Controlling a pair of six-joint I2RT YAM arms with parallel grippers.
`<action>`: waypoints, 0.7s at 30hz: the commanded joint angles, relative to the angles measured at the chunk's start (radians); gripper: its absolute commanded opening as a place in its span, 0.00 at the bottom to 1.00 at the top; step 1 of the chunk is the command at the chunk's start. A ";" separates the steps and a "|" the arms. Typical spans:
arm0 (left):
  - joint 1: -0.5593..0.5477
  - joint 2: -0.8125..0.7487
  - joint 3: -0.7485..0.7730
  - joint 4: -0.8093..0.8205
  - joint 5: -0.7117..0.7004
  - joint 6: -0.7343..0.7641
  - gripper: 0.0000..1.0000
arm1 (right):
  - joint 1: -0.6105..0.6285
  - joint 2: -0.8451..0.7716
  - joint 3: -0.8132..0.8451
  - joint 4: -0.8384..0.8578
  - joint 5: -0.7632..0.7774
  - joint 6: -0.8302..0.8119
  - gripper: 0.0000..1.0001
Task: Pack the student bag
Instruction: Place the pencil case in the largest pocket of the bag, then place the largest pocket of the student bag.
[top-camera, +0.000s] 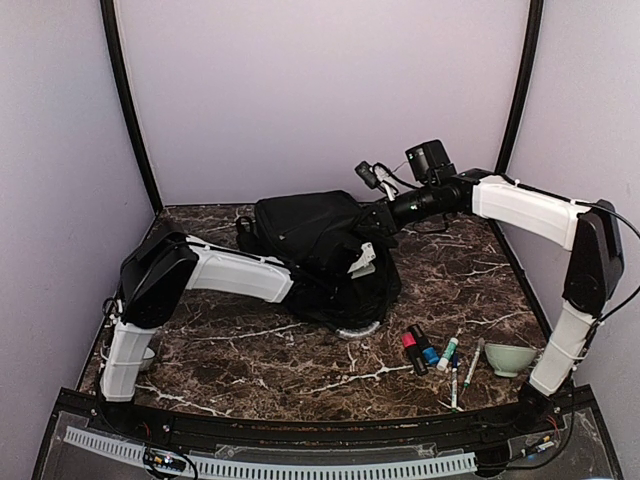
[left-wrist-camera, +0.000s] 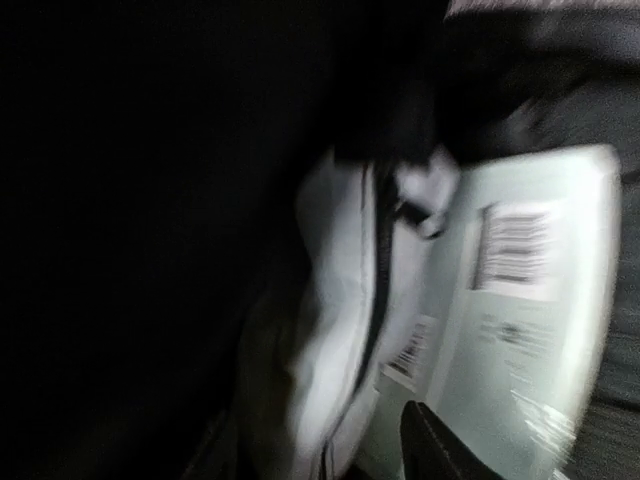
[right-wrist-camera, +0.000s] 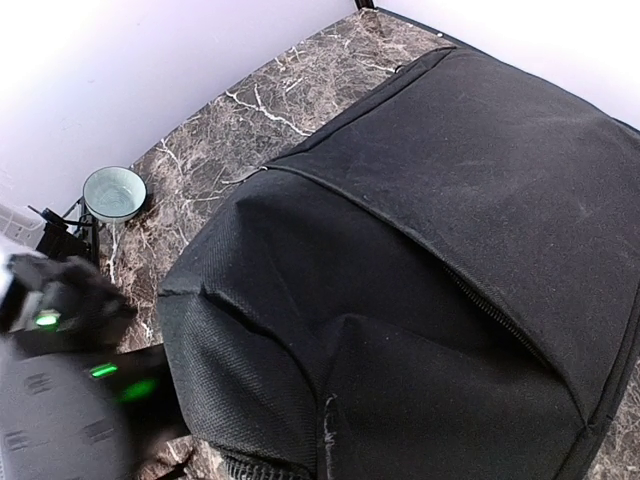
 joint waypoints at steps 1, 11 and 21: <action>-0.079 -0.184 -0.047 -0.176 0.130 -0.206 0.61 | -0.020 0.008 0.014 0.068 -0.057 -0.005 0.00; -0.199 -0.486 -0.280 -0.322 0.450 -0.512 0.64 | -0.034 0.032 -0.060 0.036 0.041 -0.132 0.00; -0.176 -0.713 -0.587 -0.380 0.483 -0.823 0.61 | -0.049 0.065 -0.145 -0.030 0.130 -0.275 0.00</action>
